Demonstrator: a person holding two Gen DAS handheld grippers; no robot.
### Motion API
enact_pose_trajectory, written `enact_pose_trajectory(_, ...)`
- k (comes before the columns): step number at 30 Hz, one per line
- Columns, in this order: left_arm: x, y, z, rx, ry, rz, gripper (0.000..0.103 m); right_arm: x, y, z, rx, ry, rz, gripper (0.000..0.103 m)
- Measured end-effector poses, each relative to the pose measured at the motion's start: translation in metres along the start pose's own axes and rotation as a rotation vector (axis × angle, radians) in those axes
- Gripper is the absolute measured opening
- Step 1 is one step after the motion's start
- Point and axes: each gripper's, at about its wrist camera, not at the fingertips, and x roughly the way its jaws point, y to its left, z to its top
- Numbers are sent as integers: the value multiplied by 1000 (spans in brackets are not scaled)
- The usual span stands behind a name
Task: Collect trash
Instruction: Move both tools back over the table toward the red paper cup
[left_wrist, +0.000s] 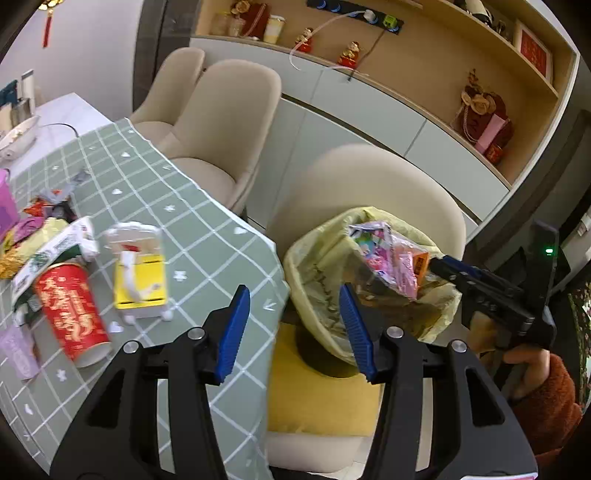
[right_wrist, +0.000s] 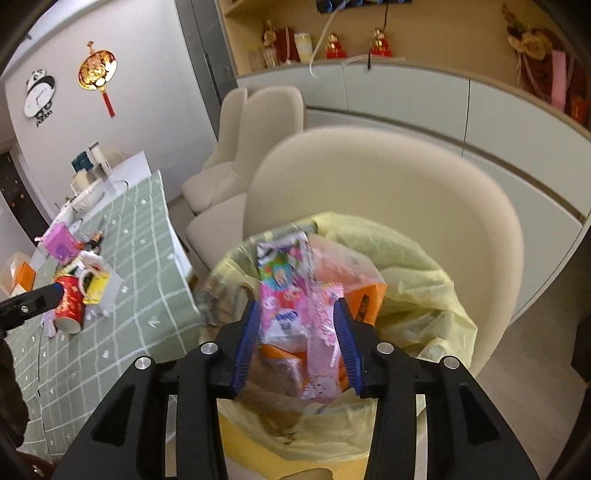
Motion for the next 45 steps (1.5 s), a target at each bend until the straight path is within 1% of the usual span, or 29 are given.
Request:
enact_pose_trajectory(2,-6,7,-2,-7,-12,13,48,-8,9,3,-4,-27,10,40)
enact_pose_trajectory(4,-15,22,-6,-29,-22,39,48,-18,22,6,-2,-57,33,40)
enact_pose_trajectory(7,-25,44,-11,-76,-17,56,48,-31,45,7,-9,-95,94,40)
enact_pose_trajectory(11,-51,84,-18,-132,-38,110,48,-39,85,9,-49,-133,124,40)
enact_pose_trajectory(12,-57,93,-20,-146,-43,121,48,-39,96,9,-50,-137,144,42)
enact_pose_trajectory(13,-69,109,-22,-168,-53,140,48,-39,107,10,-46,-135,167,46)
enact_pose_trajectory(16,-92,144,-28,-205,-87,184,49,-35,140,10,-76,-107,214,46)
enact_pose_trajectory(19,-113,184,-38,-242,-109,226,49,-34,173,7,-129,-87,233,46)
enact_pose_trajectory(22,-126,217,-48,-260,-112,251,50,-30,201,3,-161,-61,258,46)
enact_pose_trajectory(24,-131,236,-55,-270,-115,252,51,-27,219,-3,-185,-48,261,46)
enact_pose_trajectory(28,-131,261,-67,-281,-93,230,53,-21,237,-16,-193,-9,258,46)
enact_pose_trajectory(30,-127,267,-72,-259,-82,209,53,-18,248,-23,-210,13,237,46)
enact_pose_trajectory(33,-110,275,-80,-200,-31,212,53,-17,253,-32,-199,28,215,46)
enact_pose_trajectory(36,-93,283,-87,-204,13,202,53,-17,252,-40,-173,40,203,46)
enact_pose_trajectory(40,-75,298,-95,-267,35,193,53,-15,255,-54,-174,66,173,46)
enact_pose_trajectory(43,-62,307,-98,-329,48,211,53,-9,262,-62,-172,85,172,46)
enact_pose_trajectory(45,-62,311,-98,-367,21,201,53,0,273,-62,-196,98,190,46)
